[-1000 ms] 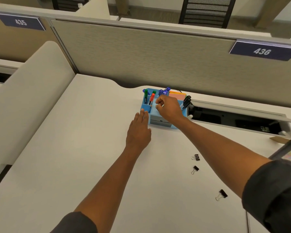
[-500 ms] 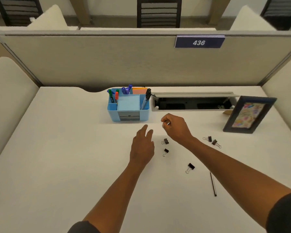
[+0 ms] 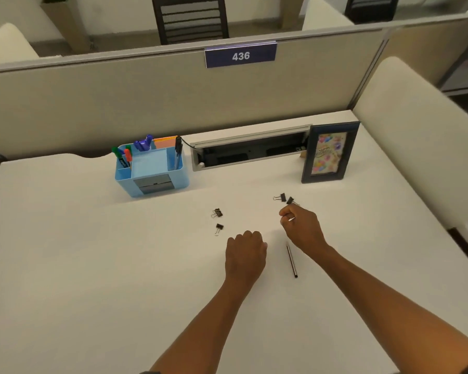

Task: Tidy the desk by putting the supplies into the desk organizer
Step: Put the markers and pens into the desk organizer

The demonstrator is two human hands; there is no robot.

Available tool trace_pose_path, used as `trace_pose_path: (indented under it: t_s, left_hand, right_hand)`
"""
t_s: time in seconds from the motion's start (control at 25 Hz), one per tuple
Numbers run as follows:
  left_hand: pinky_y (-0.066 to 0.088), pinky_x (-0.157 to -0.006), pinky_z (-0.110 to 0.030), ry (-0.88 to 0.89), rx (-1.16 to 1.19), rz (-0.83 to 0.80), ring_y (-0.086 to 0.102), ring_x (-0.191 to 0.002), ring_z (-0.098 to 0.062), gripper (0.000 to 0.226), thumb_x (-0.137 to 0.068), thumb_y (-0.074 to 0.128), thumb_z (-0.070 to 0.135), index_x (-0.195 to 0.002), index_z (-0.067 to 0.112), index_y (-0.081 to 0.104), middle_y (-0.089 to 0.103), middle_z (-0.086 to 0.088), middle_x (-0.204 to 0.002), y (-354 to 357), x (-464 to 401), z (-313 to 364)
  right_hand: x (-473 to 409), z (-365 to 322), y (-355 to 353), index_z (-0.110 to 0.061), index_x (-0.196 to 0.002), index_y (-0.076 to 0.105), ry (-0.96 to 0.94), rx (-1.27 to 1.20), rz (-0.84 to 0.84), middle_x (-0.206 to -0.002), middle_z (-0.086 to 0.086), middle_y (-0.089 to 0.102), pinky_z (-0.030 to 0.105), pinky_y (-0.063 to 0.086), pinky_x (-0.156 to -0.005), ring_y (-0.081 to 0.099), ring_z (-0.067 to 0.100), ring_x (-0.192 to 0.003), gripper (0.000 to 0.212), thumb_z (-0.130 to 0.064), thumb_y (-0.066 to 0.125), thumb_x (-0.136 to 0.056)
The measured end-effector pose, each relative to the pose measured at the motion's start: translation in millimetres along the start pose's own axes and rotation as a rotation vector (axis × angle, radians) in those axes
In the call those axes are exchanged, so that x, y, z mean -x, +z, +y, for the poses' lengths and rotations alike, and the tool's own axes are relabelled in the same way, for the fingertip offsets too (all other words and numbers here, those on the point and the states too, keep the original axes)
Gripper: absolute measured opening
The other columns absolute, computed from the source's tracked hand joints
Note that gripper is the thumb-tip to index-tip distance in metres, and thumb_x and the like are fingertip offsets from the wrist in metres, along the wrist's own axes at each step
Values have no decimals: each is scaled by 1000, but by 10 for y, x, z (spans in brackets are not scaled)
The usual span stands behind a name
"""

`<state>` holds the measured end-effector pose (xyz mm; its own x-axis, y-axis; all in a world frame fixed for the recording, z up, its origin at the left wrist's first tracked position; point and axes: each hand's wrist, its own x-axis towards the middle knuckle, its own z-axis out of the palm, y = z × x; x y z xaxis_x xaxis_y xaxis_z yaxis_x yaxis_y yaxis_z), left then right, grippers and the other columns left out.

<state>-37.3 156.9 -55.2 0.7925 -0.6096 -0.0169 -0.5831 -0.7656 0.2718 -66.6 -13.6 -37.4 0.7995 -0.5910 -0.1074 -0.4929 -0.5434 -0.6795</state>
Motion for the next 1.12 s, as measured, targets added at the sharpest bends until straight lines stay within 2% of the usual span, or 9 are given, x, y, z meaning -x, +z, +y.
trace_pose_path:
  t_s: [0.12,0.28,0.48,0.76,0.88,1.0,1.12]
  left_hand:
    - [40,-63,-32,8,94,-29,58,-63,-22,20,-93,53,36,-83,19,58,63,3,-75,78,54,316]
    - [41,-71,-34,3,110,-87,61,-76,-25,25,-95,47,40,-92,18,57,65,0,-86,157,52,531]
    - [42,-66,-33,-13,38,-243,62,-82,-24,41,-86,50,55,-93,15,57,63,-2,-89,219,43,668]
    - [36,-62,-29,-152,87,-320,62,-83,-24,22,-83,49,35,-89,16,59,64,-2,-89,205,24,649]
    - [36,-62,-30,-126,91,-302,60,-79,-25,19,-84,45,33,-84,16,53,64,-3,-86,175,23,540]
    - [42,-63,-32,-124,129,-219,60,-76,-25,22,-85,44,34,-88,16,55,63,-1,-85,79,1,380]
    - [39,-60,-33,-102,158,-144,54,-68,-25,16,-89,42,32,-91,17,48,60,-1,-80,-68,-44,183]
  right_hand:
    - [177,229,-122,-30,-89,65,37,11,-15,-85,-19,63,22,47,-76,62,5,-82,20,-15,52,-88]
    - [318,430,-202,-30,-88,64,70,8,-47,-85,-17,66,22,46,-73,62,4,-82,19,-16,53,-86]
    - [352,568,-240,-29,-87,64,50,25,-90,-86,-15,66,23,44,-70,61,7,-81,19,-14,52,-85]
    - [263,534,-243,-26,-92,64,52,65,-172,-77,-12,65,25,47,-66,61,10,-76,14,-16,57,-86]
    - [186,447,-209,-24,-92,64,32,74,-178,-74,-11,64,27,48,-68,62,12,-77,12,-17,58,-85]
    - [93,284,-149,-26,-92,63,21,48,-186,-75,-14,63,24,46,-67,61,8,-77,6,-25,63,-86]
    - [27,31,-21,-27,-87,64,-19,-71,-201,-76,-12,69,26,54,-66,66,6,-69,1,-27,63,-86]
